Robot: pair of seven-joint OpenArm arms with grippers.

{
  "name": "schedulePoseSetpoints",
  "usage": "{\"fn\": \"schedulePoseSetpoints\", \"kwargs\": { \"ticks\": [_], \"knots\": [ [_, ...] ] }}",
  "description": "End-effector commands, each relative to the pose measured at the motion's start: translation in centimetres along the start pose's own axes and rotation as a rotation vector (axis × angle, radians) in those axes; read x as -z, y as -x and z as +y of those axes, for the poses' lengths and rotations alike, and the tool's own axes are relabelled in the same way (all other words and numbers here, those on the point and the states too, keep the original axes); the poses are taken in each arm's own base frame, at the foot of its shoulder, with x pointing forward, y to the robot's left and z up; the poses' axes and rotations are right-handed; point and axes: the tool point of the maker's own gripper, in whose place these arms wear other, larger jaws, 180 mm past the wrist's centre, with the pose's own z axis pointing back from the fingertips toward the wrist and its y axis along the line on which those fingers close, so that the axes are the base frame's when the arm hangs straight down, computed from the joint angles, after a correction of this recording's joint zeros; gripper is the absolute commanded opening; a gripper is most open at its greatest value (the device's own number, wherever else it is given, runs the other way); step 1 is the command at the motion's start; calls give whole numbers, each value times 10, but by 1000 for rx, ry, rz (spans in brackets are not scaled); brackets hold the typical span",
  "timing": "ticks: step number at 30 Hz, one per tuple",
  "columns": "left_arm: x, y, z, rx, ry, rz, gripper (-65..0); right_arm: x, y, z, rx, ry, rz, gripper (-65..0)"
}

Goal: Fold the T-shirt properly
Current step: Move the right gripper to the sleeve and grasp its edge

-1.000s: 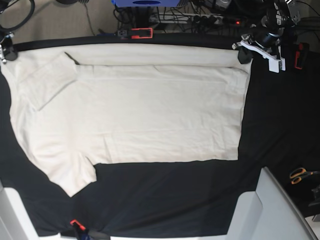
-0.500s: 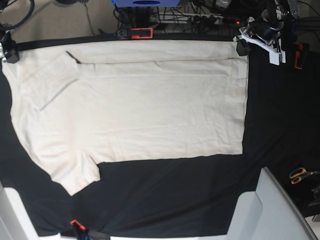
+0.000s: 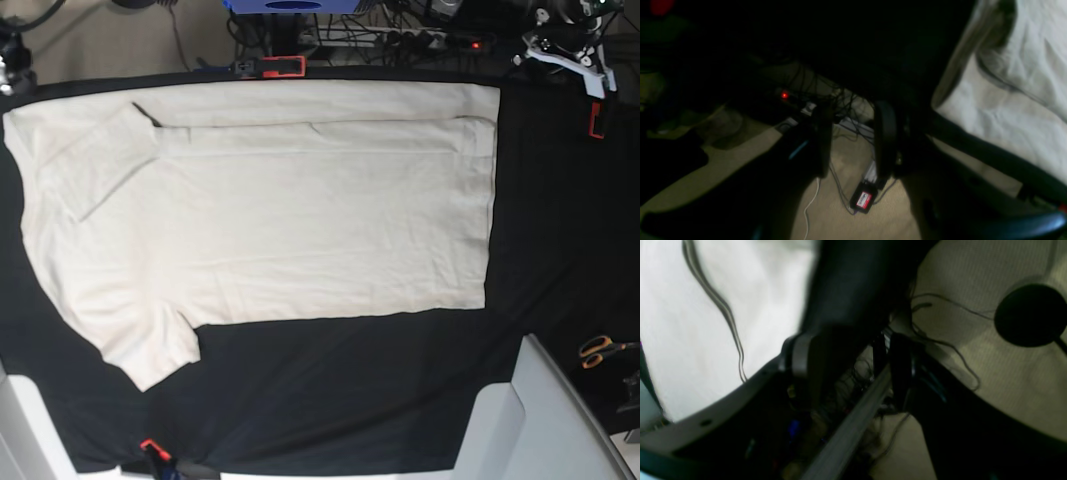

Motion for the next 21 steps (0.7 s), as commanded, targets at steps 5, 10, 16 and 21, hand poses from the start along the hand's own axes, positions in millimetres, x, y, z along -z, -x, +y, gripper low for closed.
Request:
{"fn": "schedulePoseSetpoints", "kwargs": {
  "ticks": [5,10,16,21],
  "knots": [
    [-21,-59,16,46,-50,-157,-436,-27,-75,10,-87,0,-143,-342],
    [-29,-116,-13,142,-6,-286,-441,-14,-132,80,-214,-99,-198,-341],
    [2,-127,-68,402,43,-225,-441,34,-179,194,-441,-222,-259,-341],
    [12,-132,-89,453,46,-230,-443,88,-166,239,-574,-273,-268,-341]
  ]
}}
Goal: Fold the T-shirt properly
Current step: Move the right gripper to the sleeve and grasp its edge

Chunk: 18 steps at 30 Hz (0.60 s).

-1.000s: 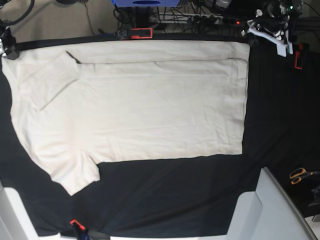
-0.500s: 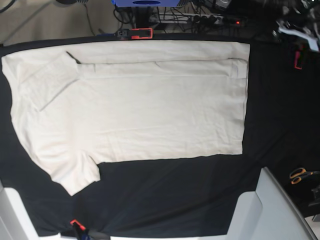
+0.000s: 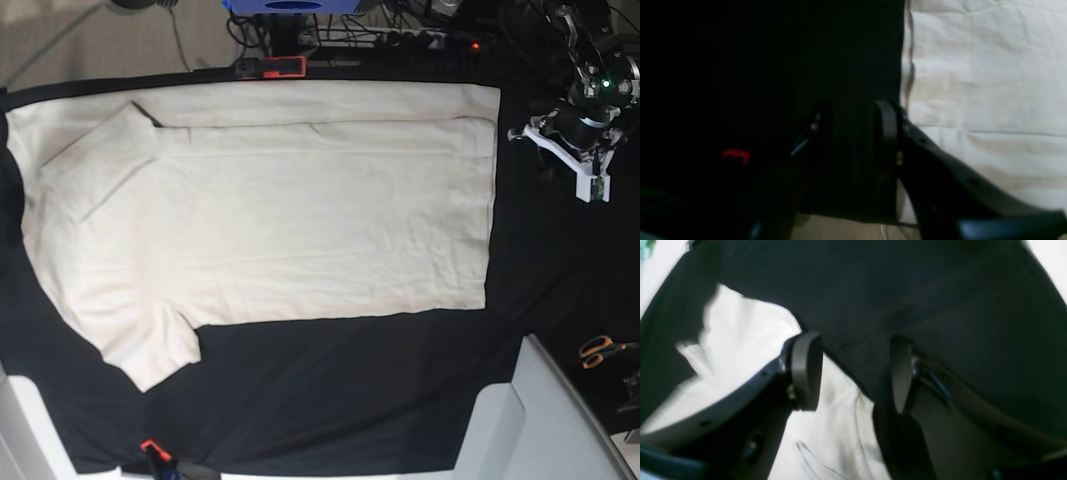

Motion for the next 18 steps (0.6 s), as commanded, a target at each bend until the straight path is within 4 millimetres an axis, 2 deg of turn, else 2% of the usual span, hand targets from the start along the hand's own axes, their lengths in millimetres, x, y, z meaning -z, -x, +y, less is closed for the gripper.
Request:
{"fn": "schedulePoseSetpoints", "kwargs": {
  "ticks": [1,3,5,7,10,15,18],
  "knots": [
    [-1,-17,5,-2,-13,-54,-443,3,-23,6,-23,-26,-61,-341],
    [0,-19,5,4,-14,-56,-443,17,-19,15,-40,-42,-64,-341],
    [-1,-22,4,10,-12,-61,-443,25,-3,14,-68,-19,-34,-341],
    [-1,-22,6,9,-15,-63,-443,34,12,27,-103,-34,-14,-341],
    [-1,-21,7,8,-17,-61,-443,37,16,31,-130,-37,-22,-341],
    [-1,-19,7,9,-18,-55,-443,37,19,20,-140,21,-13,-341],
    [-1,-19,6,6,-17,-54,-443,38,33,22,-220,20,44,-341]
  ]
}}
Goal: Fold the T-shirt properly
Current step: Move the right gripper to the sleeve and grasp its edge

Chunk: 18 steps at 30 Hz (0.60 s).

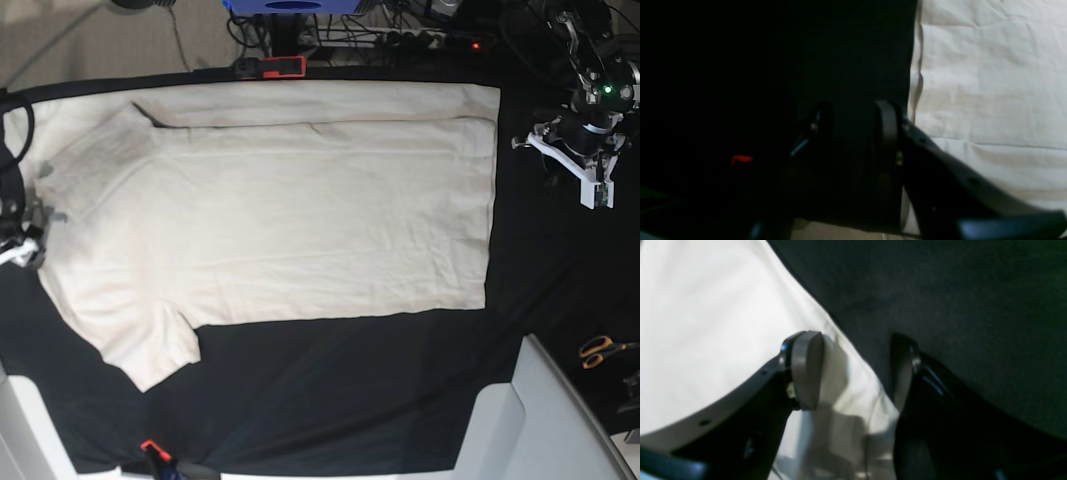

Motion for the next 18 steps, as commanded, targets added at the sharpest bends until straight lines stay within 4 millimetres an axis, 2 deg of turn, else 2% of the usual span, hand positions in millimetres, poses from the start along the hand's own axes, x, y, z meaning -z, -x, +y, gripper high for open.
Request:
{"fn": "schedulePoseSetpoints", "kwargs": {
  "ticks": [1,6,8,12,16,18],
  "knots": [
    [-2,-12,5,9,-7,-38,-443,0,-21,3,-22,-16,-42,-341],
    [-2,-12,4,10,-6,-38,-443,1,-16,7,-58,-25,-22,-374],
    [-2,-11,4,11,-6,-37,-443,1,-15,7,-62,-25,-19,-449],
    [-2,-11,4,12,-7,-37,-443,1,-16,8,-66,-25,-20,-641],
    [-2,-11,3,15,-4,-35,-443,1,-20,7,-69,-24,-27,-645],
    [-2,-11,2,15,-2,-35,-443,1,-30,13,-80,-42,-49,-650]
  ]
}}
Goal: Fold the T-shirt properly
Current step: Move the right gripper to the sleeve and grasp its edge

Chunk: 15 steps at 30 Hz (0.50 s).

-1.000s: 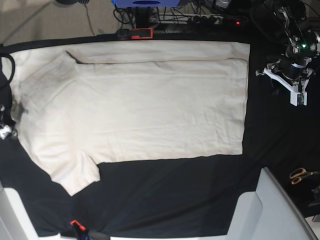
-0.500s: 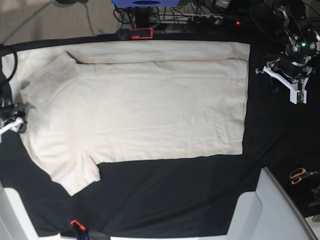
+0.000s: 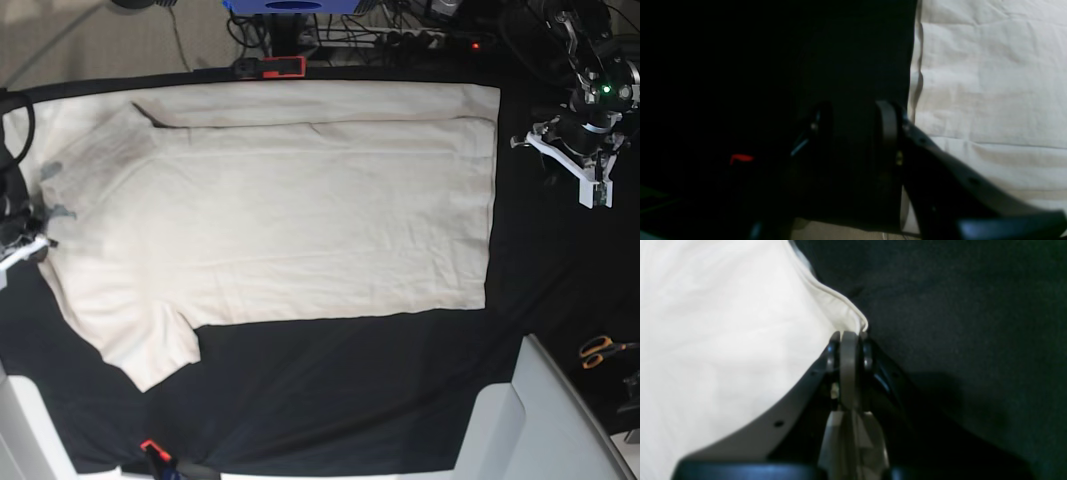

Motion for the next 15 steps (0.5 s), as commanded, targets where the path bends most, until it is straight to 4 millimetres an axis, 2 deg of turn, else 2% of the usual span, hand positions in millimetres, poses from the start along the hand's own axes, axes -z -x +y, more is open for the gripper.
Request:
{"fn": "schedulePoseSetpoints", "kwargs": {
  "ticks": [1,4,10,15],
  "knots": [
    [-2,-12,3,10,-3,-39,-443,-3,-34,-2,-13,-9,-79,-650],
    [-2,-12,1,6,1,-41,-443,-8,-44,-5,-31,-12,-96,-650],
    [-2,-12,2,12,-3,-38,-443,-14,-27,4,-66,-56,-49,-650],
    [-2,-12,2,12,-3,-38,-443,-27,-10,0,-14,-55,-40,-650]
  ]
}}
